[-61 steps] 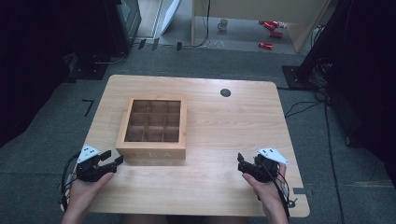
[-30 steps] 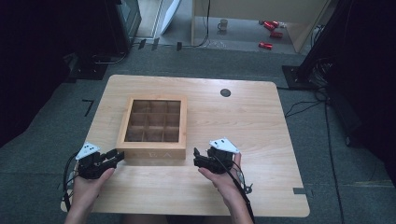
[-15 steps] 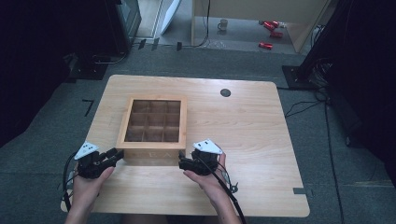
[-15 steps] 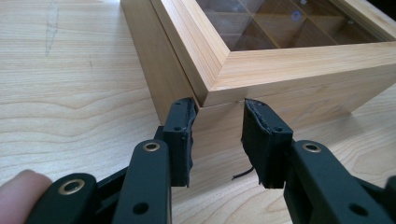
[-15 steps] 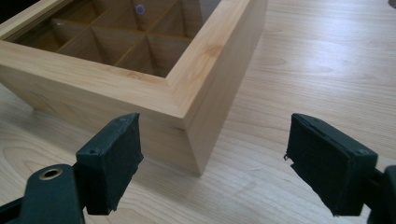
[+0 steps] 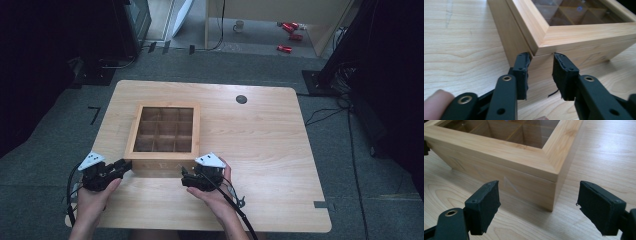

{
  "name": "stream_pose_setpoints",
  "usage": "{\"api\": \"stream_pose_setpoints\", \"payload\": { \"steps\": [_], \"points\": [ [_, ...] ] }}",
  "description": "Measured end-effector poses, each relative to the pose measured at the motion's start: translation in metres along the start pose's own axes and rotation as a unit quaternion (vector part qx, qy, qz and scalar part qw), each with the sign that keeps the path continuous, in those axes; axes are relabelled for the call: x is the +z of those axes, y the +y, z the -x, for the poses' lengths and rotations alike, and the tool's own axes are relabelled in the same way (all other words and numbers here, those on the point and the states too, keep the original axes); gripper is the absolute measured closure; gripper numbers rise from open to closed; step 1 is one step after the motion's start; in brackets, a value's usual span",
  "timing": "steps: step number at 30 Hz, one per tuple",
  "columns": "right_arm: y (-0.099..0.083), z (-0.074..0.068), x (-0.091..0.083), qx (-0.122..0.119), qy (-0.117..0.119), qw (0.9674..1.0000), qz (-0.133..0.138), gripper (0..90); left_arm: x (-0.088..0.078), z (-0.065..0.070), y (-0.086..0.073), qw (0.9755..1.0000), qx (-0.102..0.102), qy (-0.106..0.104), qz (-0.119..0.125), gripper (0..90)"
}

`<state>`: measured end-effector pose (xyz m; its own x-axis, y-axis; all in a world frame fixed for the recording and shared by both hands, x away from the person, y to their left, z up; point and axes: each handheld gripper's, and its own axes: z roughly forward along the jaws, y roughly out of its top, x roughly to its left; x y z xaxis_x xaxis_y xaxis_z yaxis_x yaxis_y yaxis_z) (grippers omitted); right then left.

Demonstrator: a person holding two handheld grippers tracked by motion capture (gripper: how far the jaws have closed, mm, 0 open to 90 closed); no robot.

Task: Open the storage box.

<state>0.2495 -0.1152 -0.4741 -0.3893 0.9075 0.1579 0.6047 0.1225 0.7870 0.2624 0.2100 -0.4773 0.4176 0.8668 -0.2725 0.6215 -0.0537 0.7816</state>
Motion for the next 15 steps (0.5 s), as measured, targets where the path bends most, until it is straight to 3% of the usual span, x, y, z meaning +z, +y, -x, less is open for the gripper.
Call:
{"api": "stream_pose_setpoints", "payload": {
  "steps": [10, 15],
  "points": [
    [-0.0016, -0.0019, 0.0065, -0.003, -0.002, 1.0, -0.005, 18.3, -0.0005, -0.0013, 0.0006, 1.0, -0.001, -0.003, 0.001, 67.1],
    [-0.0016, -0.0019, 0.0077, -0.009, -0.002, 1.0, 0.003, 25.9, -0.0006, -0.0016, 0.0007, 1.0, -0.003, -0.004, 0.003, 67.4]
  ]
}}
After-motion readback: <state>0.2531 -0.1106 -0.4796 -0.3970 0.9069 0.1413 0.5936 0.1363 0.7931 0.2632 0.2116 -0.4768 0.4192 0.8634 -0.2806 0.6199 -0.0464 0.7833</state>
